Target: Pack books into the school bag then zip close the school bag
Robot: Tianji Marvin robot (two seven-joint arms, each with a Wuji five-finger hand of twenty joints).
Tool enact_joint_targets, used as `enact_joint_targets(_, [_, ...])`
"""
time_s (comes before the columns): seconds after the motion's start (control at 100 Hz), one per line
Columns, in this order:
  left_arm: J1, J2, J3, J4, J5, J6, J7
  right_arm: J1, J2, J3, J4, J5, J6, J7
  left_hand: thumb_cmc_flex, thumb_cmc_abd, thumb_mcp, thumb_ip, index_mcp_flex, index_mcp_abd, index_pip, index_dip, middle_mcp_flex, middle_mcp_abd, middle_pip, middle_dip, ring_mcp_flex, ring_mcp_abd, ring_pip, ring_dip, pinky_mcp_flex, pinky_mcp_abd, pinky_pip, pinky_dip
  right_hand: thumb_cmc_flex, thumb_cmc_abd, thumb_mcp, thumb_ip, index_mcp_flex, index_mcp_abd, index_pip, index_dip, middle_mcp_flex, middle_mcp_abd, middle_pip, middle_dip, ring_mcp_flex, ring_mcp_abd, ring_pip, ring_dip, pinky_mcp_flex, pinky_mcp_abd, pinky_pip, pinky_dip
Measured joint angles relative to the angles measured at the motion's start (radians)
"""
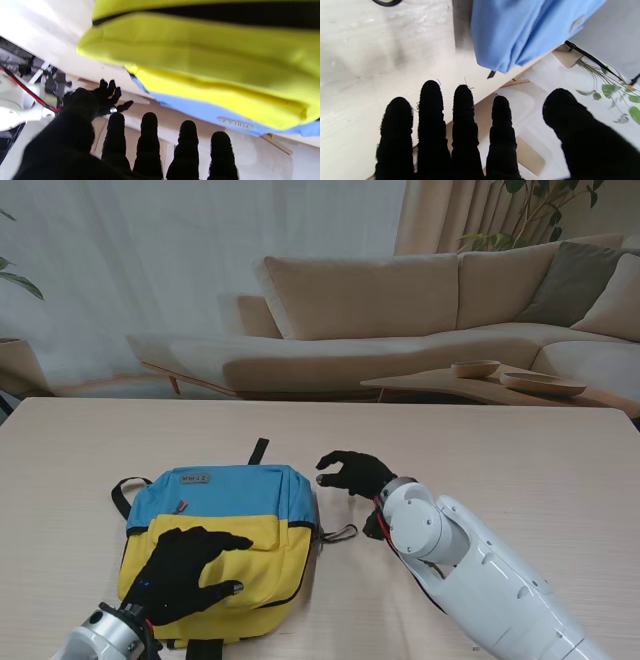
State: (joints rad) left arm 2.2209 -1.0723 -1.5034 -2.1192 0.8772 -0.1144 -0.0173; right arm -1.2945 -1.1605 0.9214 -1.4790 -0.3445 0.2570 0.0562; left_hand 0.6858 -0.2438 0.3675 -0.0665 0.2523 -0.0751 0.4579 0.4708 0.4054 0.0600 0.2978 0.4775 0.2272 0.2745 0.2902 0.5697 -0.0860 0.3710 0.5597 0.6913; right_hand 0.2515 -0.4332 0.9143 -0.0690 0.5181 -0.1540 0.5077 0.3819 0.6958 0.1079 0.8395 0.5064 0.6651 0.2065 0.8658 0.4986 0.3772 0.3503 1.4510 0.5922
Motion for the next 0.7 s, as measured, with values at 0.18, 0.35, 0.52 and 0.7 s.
enact_joint_targets(0.18, [-0.136,-0.024,0.010,0.116,-0.271,-0.054,0.079,-0.116,0.009,0.095,-0.140,-0.011,-0.021,-0.039,0.000,0.023,-0.032,0.000,0.000,0.000,-0.033,-0.053,0.000,0.028,-0.055,-0.048,-0.030,0.002,-0.059,-0.050,-0.003,0.001,-0.149,-0.027,0.008,0.030,0.029,0.014,-0.066,0.002,0.025,-0.026,-0.136,0.000,-0.193,-0.151,-0.120,-0.047,-0.315,-0.141,-0.137,0.013,-0.224,-0.135])
enact_joint_targets(0.35, [-0.297,-0.030,0.031,0.220,-0.354,-0.064,0.034,-0.219,0.017,0.165,-0.243,-0.032,-0.073,-0.056,0.000,0.024,-0.043,0.000,0.000,0.012,-0.038,-0.113,-0.044,0.029,-0.095,-0.091,-0.062,0.001,-0.132,-0.082,-0.005,-0.008,-0.330,-0.015,0.040,0.034,0.054,0.021,-0.161,-0.004,0.030,-0.050,-0.271,-0.011,-0.261,-0.184,-0.247,-0.102,-0.493,-0.222,-0.263,-0.029,-0.377,-0.235])
enact_joint_targets(0.52, [-0.433,-0.029,0.098,0.313,-0.504,-0.060,0.015,-0.317,0.023,0.223,-0.325,-0.051,-0.140,-0.076,-0.011,0.047,-0.076,0.000,-0.050,0.018,-0.061,-0.148,-0.100,0.029,-0.122,-0.117,-0.111,-0.011,-0.179,-0.098,-0.010,-0.023,-0.407,-0.057,0.039,0.035,0.053,0.021,-0.270,-0.046,0.027,-0.064,-0.410,-0.062,-0.288,-0.195,-0.379,-0.174,-0.564,-0.258,-0.376,-0.102,-0.507,-0.324])
enact_joint_targets(0.7, [-0.527,-0.037,0.187,0.368,-0.545,-0.019,0.057,-0.384,0.028,0.239,-0.368,-0.057,-0.177,-0.136,-0.011,0.059,-0.086,0.000,-0.060,0.018,-0.058,-0.158,-0.155,0.028,-0.134,-0.129,-0.149,-0.036,-0.206,-0.098,0.000,-0.048,-0.453,-0.168,0.038,0.037,0.042,0.021,-0.354,-0.091,0.017,-0.067,-0.480,-0.114,-0.334,-0.231,-0.474,-0.233,-0.602,-0.286,-0.448,-0.146,-0.581,-0.383])
